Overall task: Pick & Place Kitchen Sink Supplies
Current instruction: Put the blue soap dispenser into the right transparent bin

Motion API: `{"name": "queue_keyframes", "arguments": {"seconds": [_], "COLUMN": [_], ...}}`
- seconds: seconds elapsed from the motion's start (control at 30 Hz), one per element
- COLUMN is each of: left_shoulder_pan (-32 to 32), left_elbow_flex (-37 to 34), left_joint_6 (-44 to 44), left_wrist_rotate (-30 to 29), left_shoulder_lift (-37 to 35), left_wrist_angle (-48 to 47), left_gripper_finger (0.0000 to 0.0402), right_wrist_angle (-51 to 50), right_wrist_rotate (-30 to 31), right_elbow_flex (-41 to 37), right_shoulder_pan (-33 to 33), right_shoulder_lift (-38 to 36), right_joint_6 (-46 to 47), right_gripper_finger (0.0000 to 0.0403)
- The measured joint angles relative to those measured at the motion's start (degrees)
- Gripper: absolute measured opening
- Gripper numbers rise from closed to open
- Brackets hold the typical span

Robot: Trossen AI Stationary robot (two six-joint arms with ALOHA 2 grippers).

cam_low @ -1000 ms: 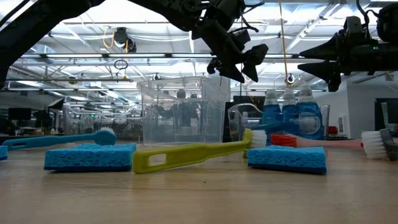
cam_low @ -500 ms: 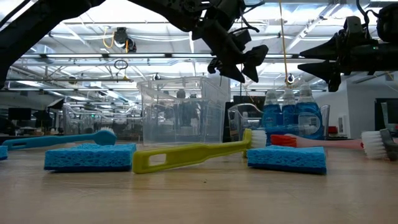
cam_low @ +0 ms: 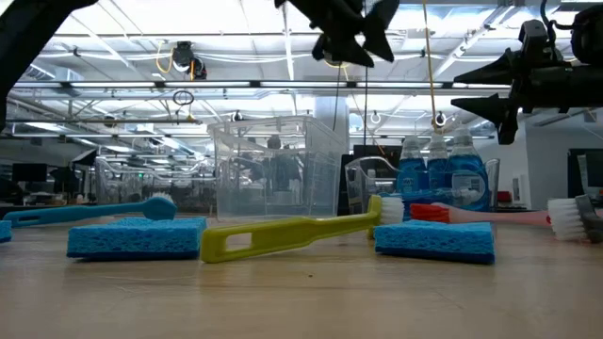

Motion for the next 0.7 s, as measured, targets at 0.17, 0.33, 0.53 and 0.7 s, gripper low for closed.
{"name": "queue_keyframes", "arguments": {"seconds": [0.17,0.33,0.53,0.7], "left_shoulder_pan": [-1.81,-3.3,-3.75,-3.66], "left_elbow_flex": [0.0,0.0,-0.02,-0.04], "left_joint_6": [-0.4,-2.47,-4.43,-5.26], "left_wrist_rotate": [0.0,0.0,0.0,0.2], "left_shoulder_lift": [-1.98,-2.8,-2.55,-3.1], "left_wrist_angle": [-6.79,-14.35,-23.15,-29.0], "left_gripper_finger": [0.0214,0.0214,0.0214,0.0214], "right_wrist_angle": [0.3,1.75,7.97,12.03], "right_wrist_rotate": [0.07,0.13,-0.29,-0.25], "right_elbow_flex": [0.01,0.01,0.0,0.51], "right_shoulder_pan": [-0.02,-0.02,-0.02,0.0], "right_shoulder_lift": [0.01,0.01,0.0,0.12], "right_joint_6": [-0.15,-0.19,-1.44,-5.82], "right_gripper_finger": [0.018,0.018,0.018,0.018]}}
